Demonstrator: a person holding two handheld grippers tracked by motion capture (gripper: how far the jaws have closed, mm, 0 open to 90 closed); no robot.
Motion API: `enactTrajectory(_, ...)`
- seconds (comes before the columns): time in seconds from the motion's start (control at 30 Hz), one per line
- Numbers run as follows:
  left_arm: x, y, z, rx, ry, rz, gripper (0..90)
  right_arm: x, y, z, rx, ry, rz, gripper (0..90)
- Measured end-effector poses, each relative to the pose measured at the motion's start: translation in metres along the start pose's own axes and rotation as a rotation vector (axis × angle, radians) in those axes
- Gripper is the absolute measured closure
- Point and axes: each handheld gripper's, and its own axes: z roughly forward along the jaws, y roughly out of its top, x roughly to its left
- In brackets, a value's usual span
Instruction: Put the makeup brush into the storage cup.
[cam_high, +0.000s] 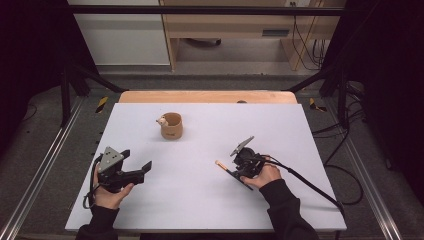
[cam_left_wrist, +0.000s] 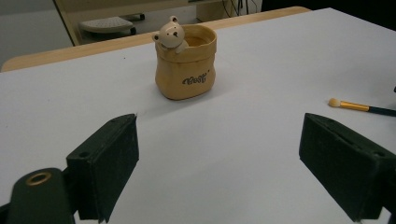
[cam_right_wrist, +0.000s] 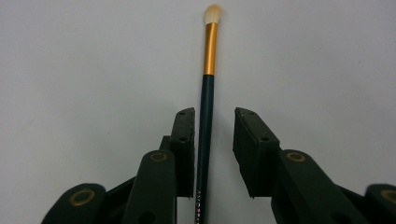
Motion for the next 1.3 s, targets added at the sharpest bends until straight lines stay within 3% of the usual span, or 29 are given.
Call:
enactTrajectory(0.37,0.0,0.0,0.001,0.009,0.0,0.008,11.5,0.0,0.004,0.009,0.044,0.015,0.008,74.5)
enactTrajectory(0.87,0.0,-0.001,0.002,0.012,0.002,0.009,11.5,0.005,0.011,0.021,0.104,0.011,-0.027,80.4)
enactTrajectory(1.3,-0.001,-0.001,0.002,0.012,0.002,0.009,11.6,0.008,0.011,0.021,0.111,0.006,-0.015,83.8)
